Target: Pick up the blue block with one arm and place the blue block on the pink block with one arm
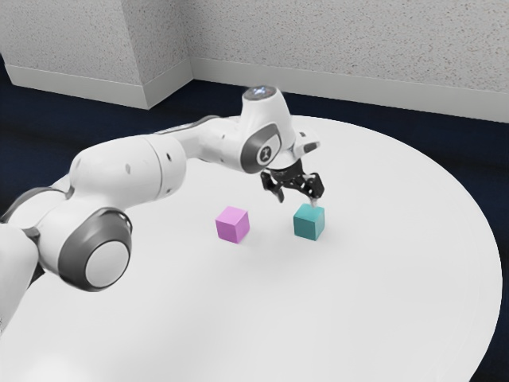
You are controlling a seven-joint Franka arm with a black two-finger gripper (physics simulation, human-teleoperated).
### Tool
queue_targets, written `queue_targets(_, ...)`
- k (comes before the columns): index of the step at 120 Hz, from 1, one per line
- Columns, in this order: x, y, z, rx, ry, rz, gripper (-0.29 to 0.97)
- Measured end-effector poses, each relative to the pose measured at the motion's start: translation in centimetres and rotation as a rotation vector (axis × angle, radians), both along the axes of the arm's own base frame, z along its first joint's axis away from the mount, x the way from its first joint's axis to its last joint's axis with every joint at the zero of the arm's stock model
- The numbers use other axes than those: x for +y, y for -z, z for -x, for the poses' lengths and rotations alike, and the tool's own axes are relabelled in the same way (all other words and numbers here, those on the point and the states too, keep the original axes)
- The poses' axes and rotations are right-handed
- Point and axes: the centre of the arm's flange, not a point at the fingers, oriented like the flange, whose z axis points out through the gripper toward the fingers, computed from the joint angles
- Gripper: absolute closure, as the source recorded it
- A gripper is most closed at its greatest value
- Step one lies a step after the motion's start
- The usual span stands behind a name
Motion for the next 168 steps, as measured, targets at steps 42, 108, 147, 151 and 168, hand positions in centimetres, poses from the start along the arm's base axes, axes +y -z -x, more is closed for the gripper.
queue_targets(42,-0.6,3.1,-1.6,-0.034,-0.021,0.015,0.02)
queue_targets(108,-1.4,6.5,-1.1,0.006,-0.030,0.010,0.04)
queue_targets(147,-1.1,6.7,-1.2,0.005,-0.040,0.006,0.21)
queue_targets(151,-1.1,6.6,-1.2,0.003,-0.040,0.006,0.22)
queue_targets(168,-1.3,6.3,-1.2,-0.001,-0.038,0.005,0.25)
